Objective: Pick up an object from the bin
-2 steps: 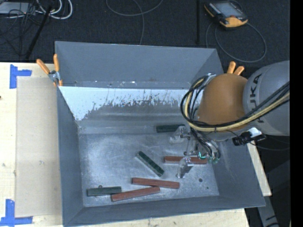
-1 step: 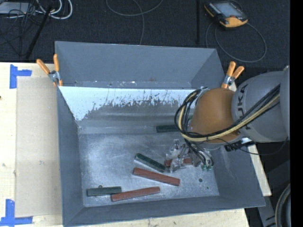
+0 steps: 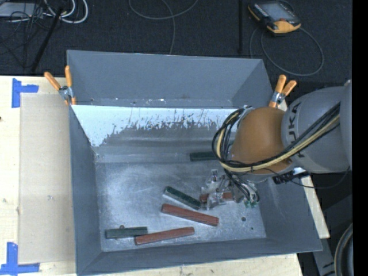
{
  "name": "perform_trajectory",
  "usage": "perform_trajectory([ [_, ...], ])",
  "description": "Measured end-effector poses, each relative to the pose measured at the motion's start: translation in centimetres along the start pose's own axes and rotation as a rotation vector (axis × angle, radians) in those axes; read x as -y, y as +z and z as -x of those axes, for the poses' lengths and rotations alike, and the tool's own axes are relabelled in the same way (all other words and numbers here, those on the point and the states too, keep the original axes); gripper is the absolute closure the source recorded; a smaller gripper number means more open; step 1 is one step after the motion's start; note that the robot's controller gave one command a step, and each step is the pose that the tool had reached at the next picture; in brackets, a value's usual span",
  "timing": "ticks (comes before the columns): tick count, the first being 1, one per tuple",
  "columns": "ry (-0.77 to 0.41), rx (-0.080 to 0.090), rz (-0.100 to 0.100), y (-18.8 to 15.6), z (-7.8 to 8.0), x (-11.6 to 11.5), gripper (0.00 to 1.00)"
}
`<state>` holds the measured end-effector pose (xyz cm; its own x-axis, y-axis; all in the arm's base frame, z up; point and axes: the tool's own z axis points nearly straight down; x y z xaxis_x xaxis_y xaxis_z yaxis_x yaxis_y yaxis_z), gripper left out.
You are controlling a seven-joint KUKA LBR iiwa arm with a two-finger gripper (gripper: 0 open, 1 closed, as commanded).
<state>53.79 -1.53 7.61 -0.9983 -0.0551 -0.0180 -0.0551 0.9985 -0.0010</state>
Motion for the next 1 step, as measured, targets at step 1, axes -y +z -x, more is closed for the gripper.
perform_trajectory([
  [1,0.008,-0.016,0.0,-14.61,1.27,-0.14,1.0],
])
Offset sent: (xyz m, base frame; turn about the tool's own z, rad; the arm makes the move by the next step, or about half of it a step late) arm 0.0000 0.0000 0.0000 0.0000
